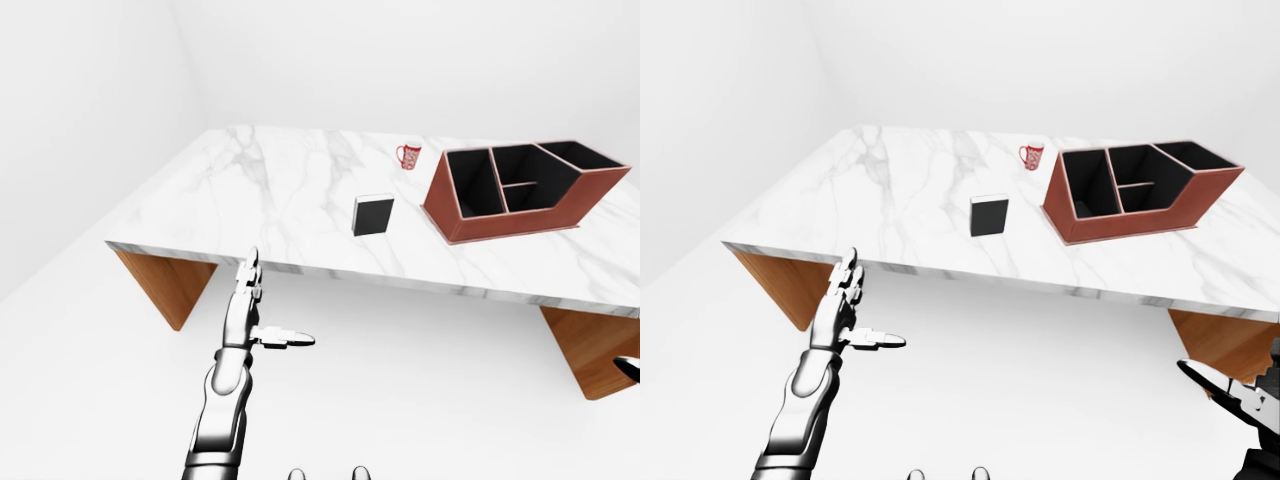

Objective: Pick up the book and place it in the left compartment of the caddy.

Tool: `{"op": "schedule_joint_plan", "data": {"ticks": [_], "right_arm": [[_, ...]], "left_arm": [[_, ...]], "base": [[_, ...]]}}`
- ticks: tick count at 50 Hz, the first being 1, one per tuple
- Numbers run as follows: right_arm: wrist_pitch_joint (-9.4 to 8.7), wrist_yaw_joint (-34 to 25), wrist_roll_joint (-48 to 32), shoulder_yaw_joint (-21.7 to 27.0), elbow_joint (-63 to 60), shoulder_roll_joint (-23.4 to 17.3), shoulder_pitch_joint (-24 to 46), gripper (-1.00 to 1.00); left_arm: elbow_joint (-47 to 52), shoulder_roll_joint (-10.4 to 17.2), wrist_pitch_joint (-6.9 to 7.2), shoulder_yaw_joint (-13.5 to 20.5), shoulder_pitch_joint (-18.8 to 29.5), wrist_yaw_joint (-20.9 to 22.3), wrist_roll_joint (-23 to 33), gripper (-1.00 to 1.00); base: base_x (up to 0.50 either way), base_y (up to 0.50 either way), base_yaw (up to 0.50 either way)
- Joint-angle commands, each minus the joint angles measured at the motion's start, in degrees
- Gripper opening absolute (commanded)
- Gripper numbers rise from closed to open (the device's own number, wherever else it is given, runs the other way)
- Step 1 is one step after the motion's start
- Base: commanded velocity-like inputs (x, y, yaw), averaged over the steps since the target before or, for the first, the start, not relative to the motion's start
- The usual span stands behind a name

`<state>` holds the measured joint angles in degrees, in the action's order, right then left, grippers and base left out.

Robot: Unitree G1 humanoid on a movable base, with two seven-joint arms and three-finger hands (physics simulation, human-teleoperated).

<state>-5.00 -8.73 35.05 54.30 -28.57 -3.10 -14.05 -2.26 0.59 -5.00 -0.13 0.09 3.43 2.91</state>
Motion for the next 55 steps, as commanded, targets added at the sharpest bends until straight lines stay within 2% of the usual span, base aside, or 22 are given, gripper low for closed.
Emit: {"op": "schedule_joint_plan", "data": {"ticks": [1, 55], "right_arm": [[0.00, -0.30, -0.20, -0.13, -0.16, 0.21, -0.11, 1.00], [0.00, 0.12, -0.20, 0.03, -0.29, 0.13, 0.04, 1.00]], "left_arm": [[1.21, -0.05, 0.00, 0.00, -0.54, -0.15, -0.14, 1.00], [-0.47, -0.01, 0.00, -0.15, 0.09, -0.14, 0.53, 1.00]], "base": [[0.00, 0.00, 0.21], [0.00, 0.00, 0.22]]}}
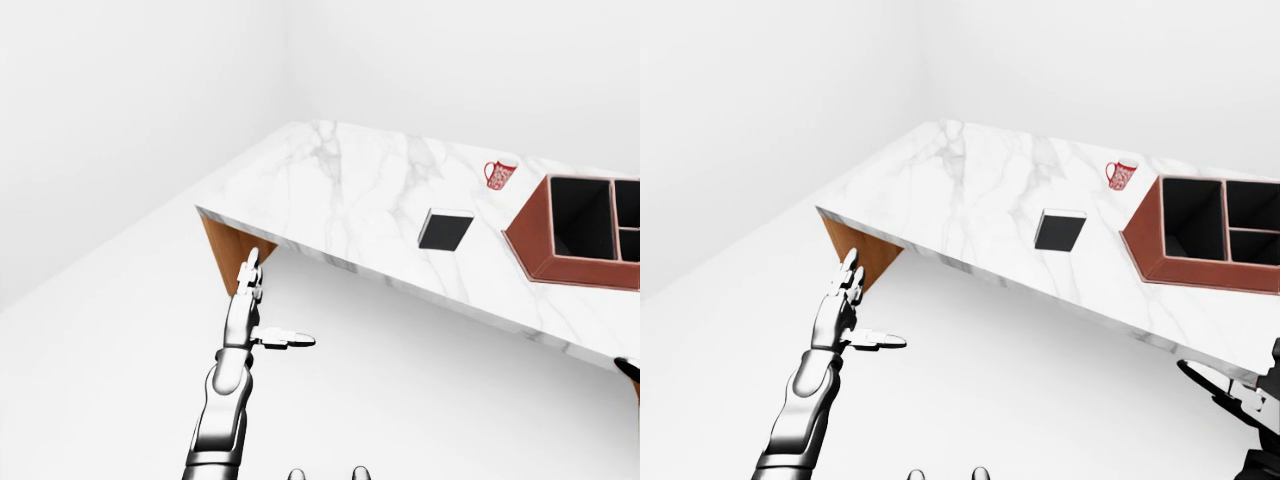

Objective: Pick up the book and place it in the left compartment of the caddy.

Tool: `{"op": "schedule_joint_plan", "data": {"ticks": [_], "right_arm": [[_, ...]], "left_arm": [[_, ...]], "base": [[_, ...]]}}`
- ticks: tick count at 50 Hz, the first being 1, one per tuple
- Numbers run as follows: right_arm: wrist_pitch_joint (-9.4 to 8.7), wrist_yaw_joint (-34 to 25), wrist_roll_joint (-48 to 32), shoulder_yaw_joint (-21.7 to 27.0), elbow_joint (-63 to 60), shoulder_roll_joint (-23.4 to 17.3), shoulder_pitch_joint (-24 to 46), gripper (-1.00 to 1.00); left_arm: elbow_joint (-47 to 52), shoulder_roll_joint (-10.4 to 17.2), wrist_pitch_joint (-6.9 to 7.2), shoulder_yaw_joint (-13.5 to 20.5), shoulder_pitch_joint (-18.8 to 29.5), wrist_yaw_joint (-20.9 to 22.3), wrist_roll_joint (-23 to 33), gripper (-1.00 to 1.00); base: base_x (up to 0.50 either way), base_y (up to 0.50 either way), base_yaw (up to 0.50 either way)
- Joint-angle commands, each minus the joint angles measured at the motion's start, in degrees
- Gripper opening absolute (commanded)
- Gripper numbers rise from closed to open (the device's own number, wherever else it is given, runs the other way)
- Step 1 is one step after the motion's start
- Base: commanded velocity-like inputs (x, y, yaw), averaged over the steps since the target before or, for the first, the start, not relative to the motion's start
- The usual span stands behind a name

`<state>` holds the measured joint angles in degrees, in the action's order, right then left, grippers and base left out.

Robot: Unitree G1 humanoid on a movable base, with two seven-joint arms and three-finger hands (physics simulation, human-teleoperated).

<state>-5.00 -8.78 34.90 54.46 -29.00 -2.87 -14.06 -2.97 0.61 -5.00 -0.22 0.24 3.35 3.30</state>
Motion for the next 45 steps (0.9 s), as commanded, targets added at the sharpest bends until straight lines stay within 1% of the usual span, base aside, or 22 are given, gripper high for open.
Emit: {"op": "schedule_joint_plan", "data": {"ticks": [1, 4, 24, 45], "right_arm": [[0.00, 0.44, -0.52, -0.20, 0.08, -0.14, 0.09, 1.00], [0.00, 0.51, -1.76, -0.61, 0.61, -0.12, 0.30, 1.00], [0.00, 2.36, -1.12, -0.43, 0.47, -0.75, 0.46, 1.00], [0.00, 1.66, -1.94, -0.71, 0.75, -0.35, 0.36, 1.00]], "left_arm": [[0.29, -0.04, 0.00, -0.10, -0.10, -0.02, 0.15, 1.00], [-0.40, 0.02, 0.00, 0.01, 0.15, 0.01, 0.12, 1.00], [0.05, 0.00, 0.00, -0.10, -0.14, -0.08, 0.45, 1.00], [0.75, -0.10, 0.00, -0.41, -0.56, -0.13, 0.95, 1.00]], "base": [[0.00, 0.00, 0.22], [-0.01, 0.02, 0.07], [0.00, 0.00, 0.00], [0.00, 0.00, 0.00]]}}
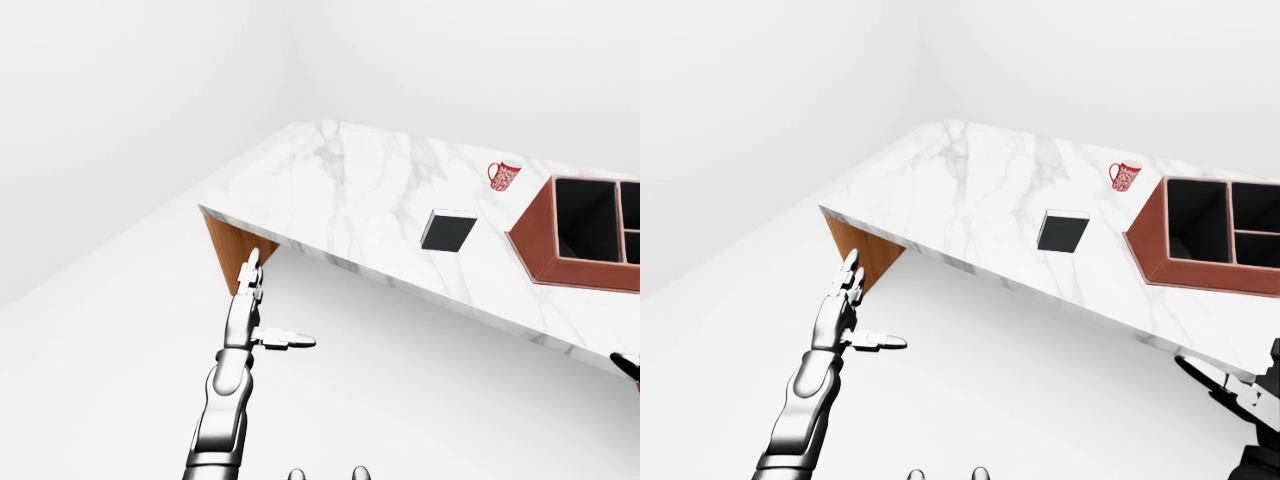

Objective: Pick up the book and place it in the left compartment of the caddy.

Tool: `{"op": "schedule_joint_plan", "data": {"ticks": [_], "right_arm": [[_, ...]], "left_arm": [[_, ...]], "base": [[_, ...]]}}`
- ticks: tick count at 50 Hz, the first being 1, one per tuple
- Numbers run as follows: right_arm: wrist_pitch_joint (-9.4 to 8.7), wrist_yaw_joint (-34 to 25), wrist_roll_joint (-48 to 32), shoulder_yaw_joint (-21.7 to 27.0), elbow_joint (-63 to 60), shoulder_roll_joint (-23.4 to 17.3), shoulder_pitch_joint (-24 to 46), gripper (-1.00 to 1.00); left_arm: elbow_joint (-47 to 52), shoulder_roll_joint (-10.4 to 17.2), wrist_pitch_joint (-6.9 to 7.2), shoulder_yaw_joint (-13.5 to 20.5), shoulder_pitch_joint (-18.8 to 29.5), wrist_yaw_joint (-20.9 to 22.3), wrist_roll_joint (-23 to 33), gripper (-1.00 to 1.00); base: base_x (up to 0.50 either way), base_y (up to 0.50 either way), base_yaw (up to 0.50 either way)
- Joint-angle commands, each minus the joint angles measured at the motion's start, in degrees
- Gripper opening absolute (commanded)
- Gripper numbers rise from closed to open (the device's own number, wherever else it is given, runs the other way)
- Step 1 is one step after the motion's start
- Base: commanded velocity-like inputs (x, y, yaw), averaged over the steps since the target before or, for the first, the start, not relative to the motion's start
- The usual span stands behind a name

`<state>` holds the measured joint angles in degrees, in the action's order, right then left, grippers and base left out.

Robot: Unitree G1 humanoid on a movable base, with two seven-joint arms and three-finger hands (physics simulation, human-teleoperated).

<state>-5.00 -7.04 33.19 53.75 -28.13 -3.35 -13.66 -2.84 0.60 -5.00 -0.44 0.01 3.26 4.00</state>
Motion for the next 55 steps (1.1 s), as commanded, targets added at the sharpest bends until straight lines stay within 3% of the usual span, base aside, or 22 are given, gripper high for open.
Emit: {"op": "schedule_joint_plan", "data": {"ticks": [1, 24, 55], "right_arm": [[0.00, -0.18, -0.43, -0.10, 0.30, 0.04, 0.14, 1.00], [0.00, -0.15, -0.59, -0.51, 1.14, -0.22, 0.34, 1.00], [0.00, 0.00, -0.22, -0.18, 0.65, -0.14, 0.16, 1.00]], "left_arm": [[0.70, -0.09, 0.00, -0.19, -0.32, 0.01, 0.18, 1.00], [-1.43, 0.07, 0.00, 0.11, 0.66, 0.04, 0.04, 1.00], [1.08, -0.18, 0.00, -0.38, -0.46, -0.09, 0.37, 1.00]], "base": [[0.00, 0.00, 0.00], [0.01, -0.01, 0.00], [0.12, -0.32, 0.00]]}}
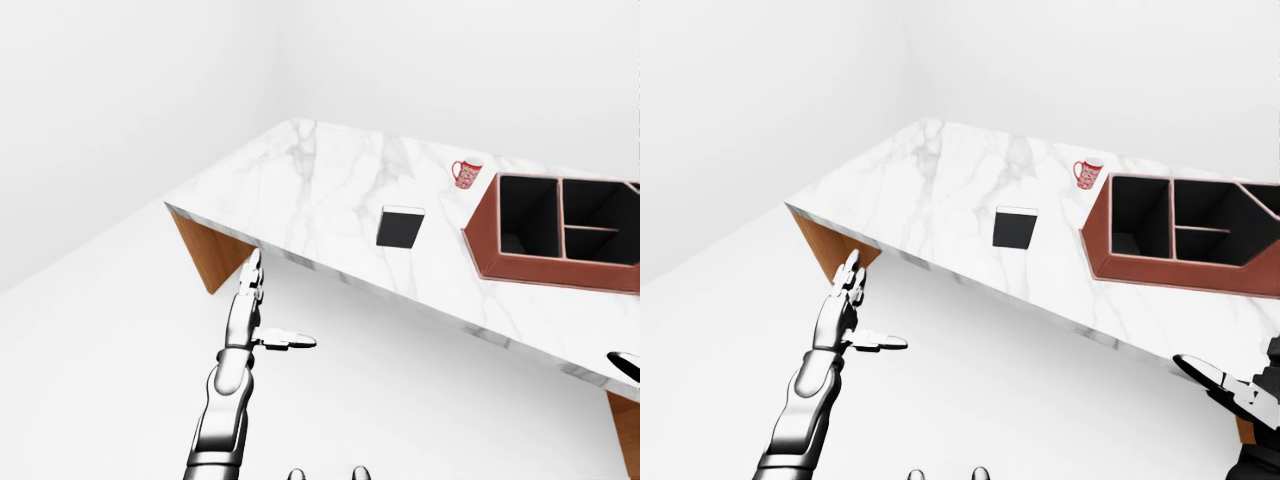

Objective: Pick up the book and place it in the left compartment of the caddy.

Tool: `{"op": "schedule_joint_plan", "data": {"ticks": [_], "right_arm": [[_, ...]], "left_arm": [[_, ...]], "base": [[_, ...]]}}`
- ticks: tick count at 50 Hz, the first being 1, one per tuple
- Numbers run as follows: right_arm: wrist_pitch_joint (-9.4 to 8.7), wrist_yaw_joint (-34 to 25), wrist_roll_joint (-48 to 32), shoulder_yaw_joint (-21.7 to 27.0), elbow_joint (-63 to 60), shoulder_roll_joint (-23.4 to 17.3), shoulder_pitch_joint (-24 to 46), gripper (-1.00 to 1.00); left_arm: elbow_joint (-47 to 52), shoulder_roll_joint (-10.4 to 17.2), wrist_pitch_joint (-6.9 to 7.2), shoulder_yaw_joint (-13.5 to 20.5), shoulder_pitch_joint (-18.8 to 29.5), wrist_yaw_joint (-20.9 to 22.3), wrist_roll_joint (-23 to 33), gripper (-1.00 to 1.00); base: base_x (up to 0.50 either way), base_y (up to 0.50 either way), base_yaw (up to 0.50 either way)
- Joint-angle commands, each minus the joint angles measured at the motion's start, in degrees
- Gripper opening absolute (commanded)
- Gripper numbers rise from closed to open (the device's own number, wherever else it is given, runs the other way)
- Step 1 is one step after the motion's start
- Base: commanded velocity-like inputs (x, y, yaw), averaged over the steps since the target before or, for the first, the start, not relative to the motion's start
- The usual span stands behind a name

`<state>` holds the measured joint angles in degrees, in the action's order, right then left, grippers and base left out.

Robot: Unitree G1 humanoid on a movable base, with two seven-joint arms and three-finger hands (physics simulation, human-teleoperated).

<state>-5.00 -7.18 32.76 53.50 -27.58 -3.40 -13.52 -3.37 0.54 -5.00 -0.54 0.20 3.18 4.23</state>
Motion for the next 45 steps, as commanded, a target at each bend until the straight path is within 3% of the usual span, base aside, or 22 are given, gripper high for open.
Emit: {"op": "schedule_joint_plan", "data": {"ticks": [1, 45], "right_arm": [[0.00, 0.27, 0.28, 0.10, 0.03, -0.15, 0.04, 1.00], [0.00, 0.50, 0.68, 0.40, -0.24, -0.28, 0.01, 1.00]], "left_arm": [[1.03, -0.07, 0.00, -0.16, -0.31, 0.01, 0.07, 1.00], [0.09, -0.01, 0.00, -0.10, -0.10, 0.09, 0.12, 1.00]], "base": [[0.12, -0.33, 0.00], [0.12, -0.33, 0.00]]}}
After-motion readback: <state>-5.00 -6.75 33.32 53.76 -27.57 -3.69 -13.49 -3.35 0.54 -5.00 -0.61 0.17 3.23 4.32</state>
